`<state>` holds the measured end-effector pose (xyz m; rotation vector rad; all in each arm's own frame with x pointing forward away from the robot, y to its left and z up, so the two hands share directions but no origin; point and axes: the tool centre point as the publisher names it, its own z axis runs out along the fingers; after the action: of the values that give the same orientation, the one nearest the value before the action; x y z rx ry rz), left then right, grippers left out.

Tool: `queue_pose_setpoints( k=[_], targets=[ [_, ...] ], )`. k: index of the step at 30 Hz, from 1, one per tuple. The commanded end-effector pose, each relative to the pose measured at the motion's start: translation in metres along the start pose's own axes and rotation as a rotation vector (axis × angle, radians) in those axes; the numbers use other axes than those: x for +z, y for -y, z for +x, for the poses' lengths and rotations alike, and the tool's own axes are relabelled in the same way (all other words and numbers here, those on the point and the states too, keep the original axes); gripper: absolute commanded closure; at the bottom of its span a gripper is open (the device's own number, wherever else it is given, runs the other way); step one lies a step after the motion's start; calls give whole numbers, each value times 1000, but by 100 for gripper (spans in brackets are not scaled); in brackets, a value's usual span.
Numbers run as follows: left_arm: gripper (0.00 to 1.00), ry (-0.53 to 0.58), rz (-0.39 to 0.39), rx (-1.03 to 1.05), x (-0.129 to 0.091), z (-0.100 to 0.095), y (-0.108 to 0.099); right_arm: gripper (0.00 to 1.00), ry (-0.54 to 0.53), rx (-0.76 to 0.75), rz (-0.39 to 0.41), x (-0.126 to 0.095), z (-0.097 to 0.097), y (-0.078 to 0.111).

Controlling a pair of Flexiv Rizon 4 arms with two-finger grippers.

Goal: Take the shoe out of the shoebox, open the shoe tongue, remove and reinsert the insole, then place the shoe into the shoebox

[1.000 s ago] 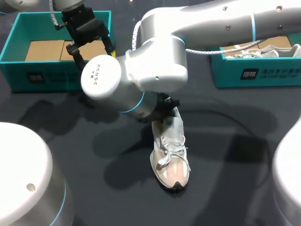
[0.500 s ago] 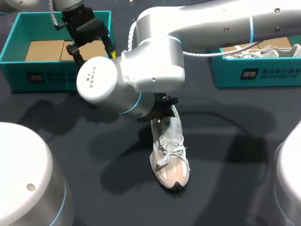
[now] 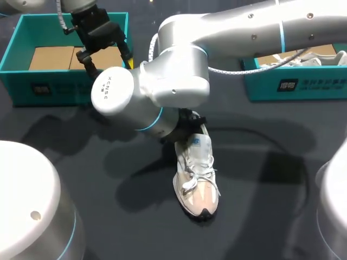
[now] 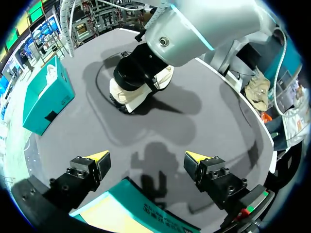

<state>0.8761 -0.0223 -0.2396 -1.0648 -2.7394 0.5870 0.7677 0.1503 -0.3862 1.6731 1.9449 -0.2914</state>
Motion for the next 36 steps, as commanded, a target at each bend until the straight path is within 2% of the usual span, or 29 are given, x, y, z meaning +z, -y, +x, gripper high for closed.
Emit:
queue_pose_setpoints(
  k=[1, 5, 8, 11, 14, 22, 32, 36],
  targets=[
    [0, 0, -3, 1, 0, 1, 0, 100, -51, -10, 7, 13, 1, 0],
    [0, 0, -3, 1, 0, 1, 0, 100, -130, -19, -35, -3, 10, -2],
    [0, 0, -3, 1, 0, 1, 0, 100, -177, -8, -80, -21, 6, -4],
    [0, 0, -3, 1, 0, 1, 0, 100, -169, 10, -110, -37, -2, -3],
    [0, 0, -3, 1, 0, 1, 0, 100, -98, 16, -109, -42, -7, -3],
    [0, 0, -3, 1, 0, 1, 0, 100, -37, 0, -69, -24, -13, -1],
    [0, 0, -3, 1, 0, 1, 0, 100, -34, -46, -18, 3, 5, -1],
    [0, 0, -3, 1, 0, 1, 0, 100, -86, -55, 9, 11, 11, 1]
  ],
)
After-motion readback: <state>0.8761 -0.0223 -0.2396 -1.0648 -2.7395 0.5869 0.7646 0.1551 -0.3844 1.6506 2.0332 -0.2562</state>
